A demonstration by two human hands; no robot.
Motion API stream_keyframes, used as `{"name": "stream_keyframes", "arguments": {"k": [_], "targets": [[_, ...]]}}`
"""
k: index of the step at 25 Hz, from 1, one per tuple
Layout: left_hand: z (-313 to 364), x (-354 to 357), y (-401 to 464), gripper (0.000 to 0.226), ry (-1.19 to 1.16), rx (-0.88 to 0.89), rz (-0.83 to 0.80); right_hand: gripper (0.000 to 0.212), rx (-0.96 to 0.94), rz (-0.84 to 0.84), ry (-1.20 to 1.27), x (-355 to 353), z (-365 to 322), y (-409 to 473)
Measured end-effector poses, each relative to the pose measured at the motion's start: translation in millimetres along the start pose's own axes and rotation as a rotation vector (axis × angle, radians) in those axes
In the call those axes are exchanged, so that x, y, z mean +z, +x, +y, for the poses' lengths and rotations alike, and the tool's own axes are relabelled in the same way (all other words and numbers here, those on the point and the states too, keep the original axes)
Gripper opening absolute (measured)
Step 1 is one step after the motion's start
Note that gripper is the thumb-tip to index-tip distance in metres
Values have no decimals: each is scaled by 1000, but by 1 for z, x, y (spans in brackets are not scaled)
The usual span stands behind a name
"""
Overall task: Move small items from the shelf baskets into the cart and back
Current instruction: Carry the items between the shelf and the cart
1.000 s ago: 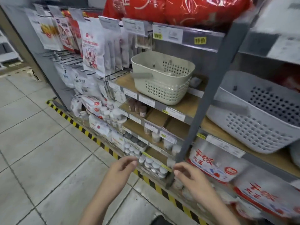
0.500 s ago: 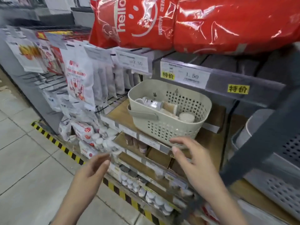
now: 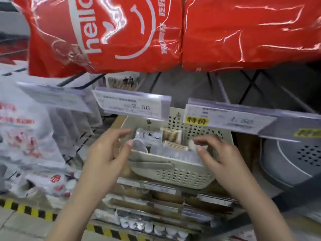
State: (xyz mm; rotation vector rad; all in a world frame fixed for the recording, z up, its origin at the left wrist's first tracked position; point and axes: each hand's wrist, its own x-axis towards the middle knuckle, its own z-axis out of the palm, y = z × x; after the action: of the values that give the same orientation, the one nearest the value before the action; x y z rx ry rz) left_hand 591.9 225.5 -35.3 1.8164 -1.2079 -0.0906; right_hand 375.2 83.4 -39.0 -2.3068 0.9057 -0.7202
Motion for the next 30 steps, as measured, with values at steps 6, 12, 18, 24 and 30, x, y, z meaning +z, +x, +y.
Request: {"name": "stream_keyframes", "arguments": {"k": [6, 12, 18, 24, 30], "targets": [[-23, 6, 70, 31, 202, 250, -425, 26, 39, -309, -170, 33, -21, 75], [-13, 3, 84, 44, 202, 265, -532, 46, -29, -635, -349, 89, -23, 129], [-14, -2, 88, 35, 119, 237, -624, 64, 51, -594, -349, 98, -10, 137], [-14, -4, 98, 30, 178, 236, -777, 54, 141, -476, -196, 56, -7, 125], [-9, 9, 121, 44, 457, 255, -1252, 68, 232, -408, -62, 24, 9, 90]]}}
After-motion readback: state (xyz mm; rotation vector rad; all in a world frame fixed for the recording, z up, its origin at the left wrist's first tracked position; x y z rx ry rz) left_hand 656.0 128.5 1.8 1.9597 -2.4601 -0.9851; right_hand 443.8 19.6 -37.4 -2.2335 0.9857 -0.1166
